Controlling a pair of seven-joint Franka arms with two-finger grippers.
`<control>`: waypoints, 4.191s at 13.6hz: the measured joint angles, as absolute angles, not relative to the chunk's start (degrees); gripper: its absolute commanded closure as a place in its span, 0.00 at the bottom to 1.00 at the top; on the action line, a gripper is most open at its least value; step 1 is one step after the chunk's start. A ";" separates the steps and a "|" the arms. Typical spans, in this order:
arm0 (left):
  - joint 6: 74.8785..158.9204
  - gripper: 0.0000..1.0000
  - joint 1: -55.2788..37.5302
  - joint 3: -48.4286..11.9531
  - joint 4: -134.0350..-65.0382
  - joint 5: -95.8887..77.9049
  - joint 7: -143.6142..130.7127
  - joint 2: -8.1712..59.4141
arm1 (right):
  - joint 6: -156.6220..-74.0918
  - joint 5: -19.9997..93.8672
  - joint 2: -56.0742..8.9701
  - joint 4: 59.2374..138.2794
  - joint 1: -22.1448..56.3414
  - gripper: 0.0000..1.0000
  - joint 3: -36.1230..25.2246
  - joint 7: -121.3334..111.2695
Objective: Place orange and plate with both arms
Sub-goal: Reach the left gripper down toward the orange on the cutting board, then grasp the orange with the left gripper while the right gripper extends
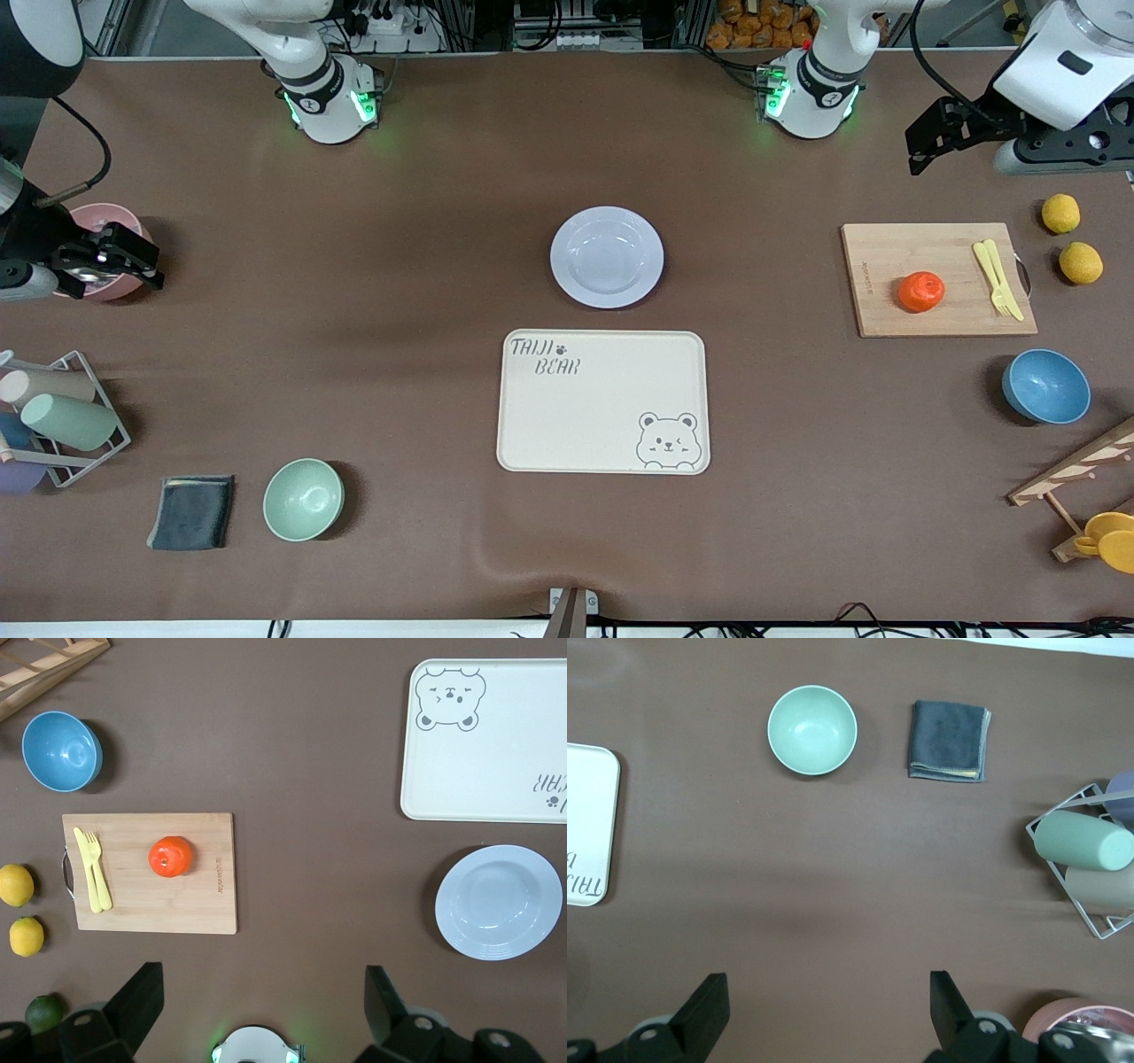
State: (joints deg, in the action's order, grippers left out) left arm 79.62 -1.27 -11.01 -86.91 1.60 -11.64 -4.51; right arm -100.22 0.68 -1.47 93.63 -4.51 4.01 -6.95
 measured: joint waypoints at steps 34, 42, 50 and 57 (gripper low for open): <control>87.14 0.00 12.30 -10.16 -99.85 3.48 -11.67 15.04 | -94.93 13.76 -7.94 94.33 -4.51 0.00 4.19 -3.11; 95.89 0.00 12.67 -10.19 -106.08 5.41 -11.67 14.54 | -93.89 16.98 -10.22 94.42 -2.05 0.00 5.12 6.01; 114.35 0.00 17.46 -10.18 -120.72 12.88 -11.51 14.55 | -93.75 21.53 -12.21 95.20 -2.80 0.00 4.61 6.16; 126.29 0.00 20.46 -10.19 -128.99 18.39 -11.40 15.09 | -93.64 23.20 -12.73 95.58 -3.06 0.00 4.55 6.18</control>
